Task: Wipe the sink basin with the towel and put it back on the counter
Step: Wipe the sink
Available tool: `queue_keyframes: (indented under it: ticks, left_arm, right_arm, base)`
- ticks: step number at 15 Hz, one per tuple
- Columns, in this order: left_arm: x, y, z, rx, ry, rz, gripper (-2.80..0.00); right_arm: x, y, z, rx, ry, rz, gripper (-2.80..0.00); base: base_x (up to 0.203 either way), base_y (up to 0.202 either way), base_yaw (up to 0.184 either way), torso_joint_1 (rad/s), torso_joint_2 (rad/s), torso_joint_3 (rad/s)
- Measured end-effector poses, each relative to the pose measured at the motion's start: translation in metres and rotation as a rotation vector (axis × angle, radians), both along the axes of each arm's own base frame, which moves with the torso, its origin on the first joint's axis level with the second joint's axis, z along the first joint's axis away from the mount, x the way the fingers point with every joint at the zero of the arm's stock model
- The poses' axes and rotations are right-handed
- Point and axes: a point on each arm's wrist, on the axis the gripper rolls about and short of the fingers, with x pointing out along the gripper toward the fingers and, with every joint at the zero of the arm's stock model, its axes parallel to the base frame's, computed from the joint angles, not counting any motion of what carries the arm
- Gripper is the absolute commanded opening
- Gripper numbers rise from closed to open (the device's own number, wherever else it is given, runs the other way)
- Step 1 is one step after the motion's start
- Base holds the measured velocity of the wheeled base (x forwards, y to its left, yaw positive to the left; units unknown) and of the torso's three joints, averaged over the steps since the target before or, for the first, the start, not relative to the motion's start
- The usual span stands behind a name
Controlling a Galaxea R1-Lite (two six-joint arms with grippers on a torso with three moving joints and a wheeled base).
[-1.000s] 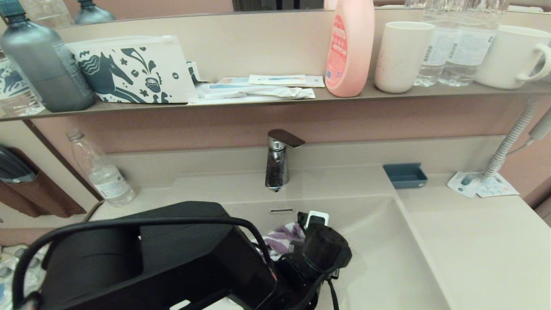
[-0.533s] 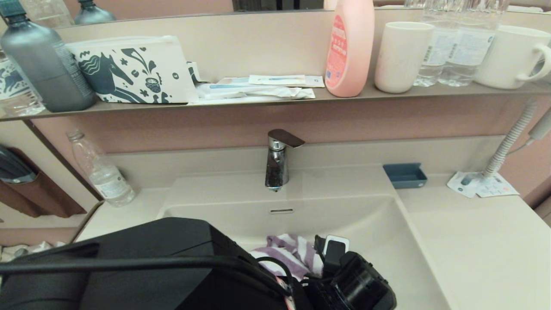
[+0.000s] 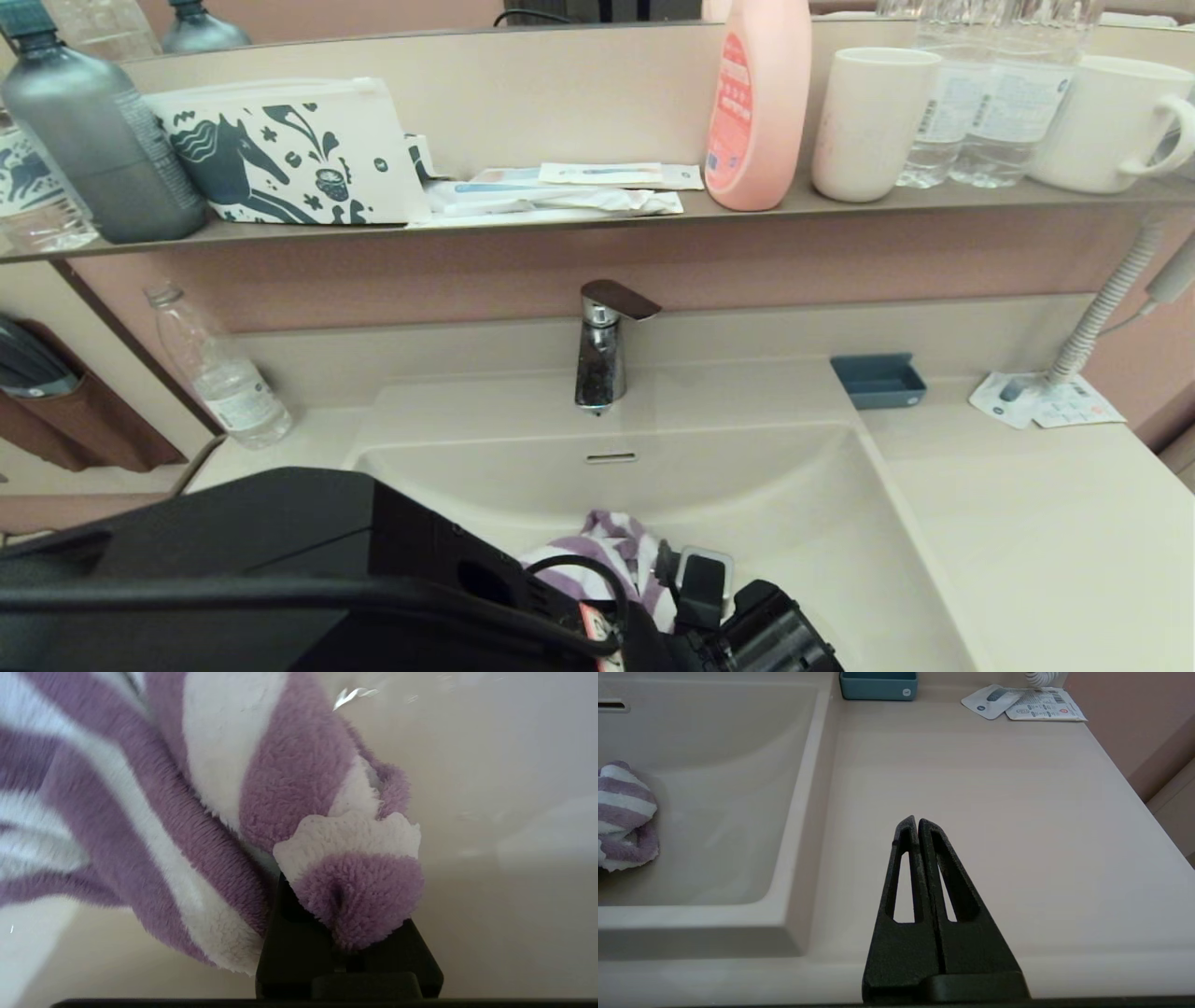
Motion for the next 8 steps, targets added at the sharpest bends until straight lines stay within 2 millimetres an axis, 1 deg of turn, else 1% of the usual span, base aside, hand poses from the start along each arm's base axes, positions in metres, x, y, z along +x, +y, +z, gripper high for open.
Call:
queue_keyframes:
  ticks: [4,8]
  left_arm:
    - [0.013,0.015,-0.004,0.015,0.031,0.048,-2.80]
    - [0.023,0.043,-0.013,0.049,0.082,0.100,-2.80]
  right_arm:
    - [0.000,0.000,0.000,0.000,0.000,0.000,-2.80]
    - [0.000,0.000,0.000,0.000,0.000,0.000,-2.80]
  base:
    - [0.000,0.000,0.000,0.000,0.00,0.000]
    - [0.000,0.000,0.000,0.000,0.00,0.000]
